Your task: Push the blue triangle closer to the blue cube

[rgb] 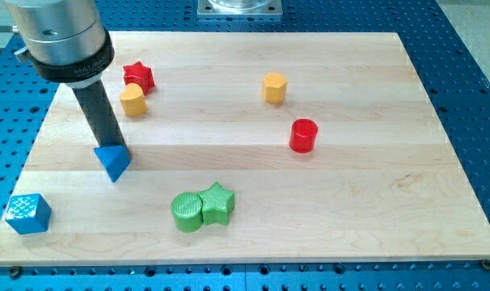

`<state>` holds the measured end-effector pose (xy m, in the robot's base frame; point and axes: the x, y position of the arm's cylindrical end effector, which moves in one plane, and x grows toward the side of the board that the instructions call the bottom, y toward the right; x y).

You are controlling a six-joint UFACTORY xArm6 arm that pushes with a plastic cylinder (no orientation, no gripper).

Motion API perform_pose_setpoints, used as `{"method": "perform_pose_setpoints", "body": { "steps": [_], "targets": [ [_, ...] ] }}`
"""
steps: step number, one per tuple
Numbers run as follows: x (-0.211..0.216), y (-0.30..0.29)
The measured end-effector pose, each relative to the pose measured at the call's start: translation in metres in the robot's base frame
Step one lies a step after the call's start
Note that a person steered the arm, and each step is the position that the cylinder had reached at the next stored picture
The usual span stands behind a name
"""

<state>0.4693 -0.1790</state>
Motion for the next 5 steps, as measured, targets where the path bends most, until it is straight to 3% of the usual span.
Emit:
{"method": "perform_pose_setpoints", "body": {
  "steps": [2,3,5],
  "targets": [
    [0.000,0.066],
    [0.004,0.038],
    [0.052,-0.029]
  ]
}}
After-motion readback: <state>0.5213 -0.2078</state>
